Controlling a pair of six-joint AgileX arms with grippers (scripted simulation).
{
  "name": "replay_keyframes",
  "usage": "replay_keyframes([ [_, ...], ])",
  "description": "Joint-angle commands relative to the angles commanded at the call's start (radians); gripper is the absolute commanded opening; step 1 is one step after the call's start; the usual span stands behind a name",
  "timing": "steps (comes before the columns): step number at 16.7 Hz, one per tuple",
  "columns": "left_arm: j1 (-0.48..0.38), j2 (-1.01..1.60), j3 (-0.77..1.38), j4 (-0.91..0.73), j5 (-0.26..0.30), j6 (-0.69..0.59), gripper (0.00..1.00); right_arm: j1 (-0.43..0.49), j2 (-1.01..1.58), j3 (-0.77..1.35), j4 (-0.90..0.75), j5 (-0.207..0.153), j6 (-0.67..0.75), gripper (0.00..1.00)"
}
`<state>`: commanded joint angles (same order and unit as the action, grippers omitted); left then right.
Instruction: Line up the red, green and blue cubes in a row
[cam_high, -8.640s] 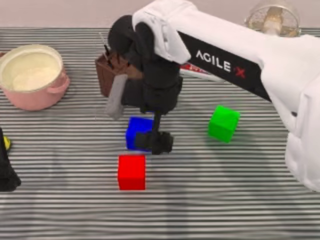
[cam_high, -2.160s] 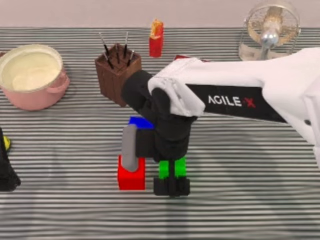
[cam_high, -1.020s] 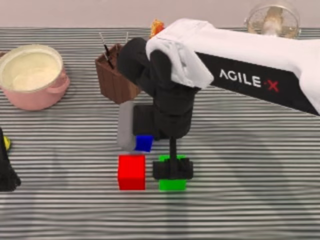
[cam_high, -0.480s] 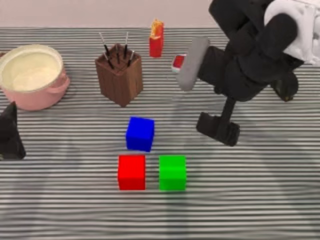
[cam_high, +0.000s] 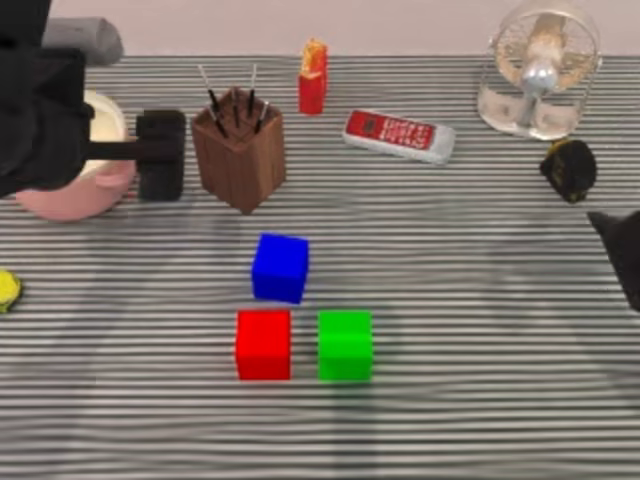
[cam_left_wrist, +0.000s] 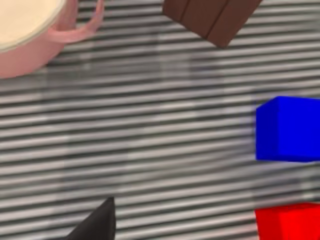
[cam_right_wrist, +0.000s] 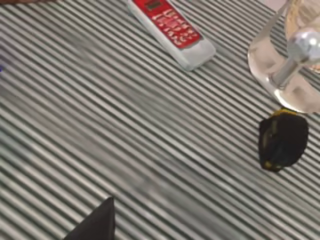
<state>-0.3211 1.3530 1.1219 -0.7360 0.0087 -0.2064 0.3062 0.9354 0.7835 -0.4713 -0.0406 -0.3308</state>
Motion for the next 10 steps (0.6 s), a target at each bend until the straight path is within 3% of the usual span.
replay_keyframes([
  [6,-0.135,0.610,0.496,-0.310,0.003,-0.086,1.00,-0.186,-0.594,-0.486,0.286,0.018,0.197,1.00],
  [10,-0.190,0.863,0.722,-0.424,-0.001,-0.124,1.00,-0.266,-0.849,-0.703,0.419,0.033,0.293,1.00],
])
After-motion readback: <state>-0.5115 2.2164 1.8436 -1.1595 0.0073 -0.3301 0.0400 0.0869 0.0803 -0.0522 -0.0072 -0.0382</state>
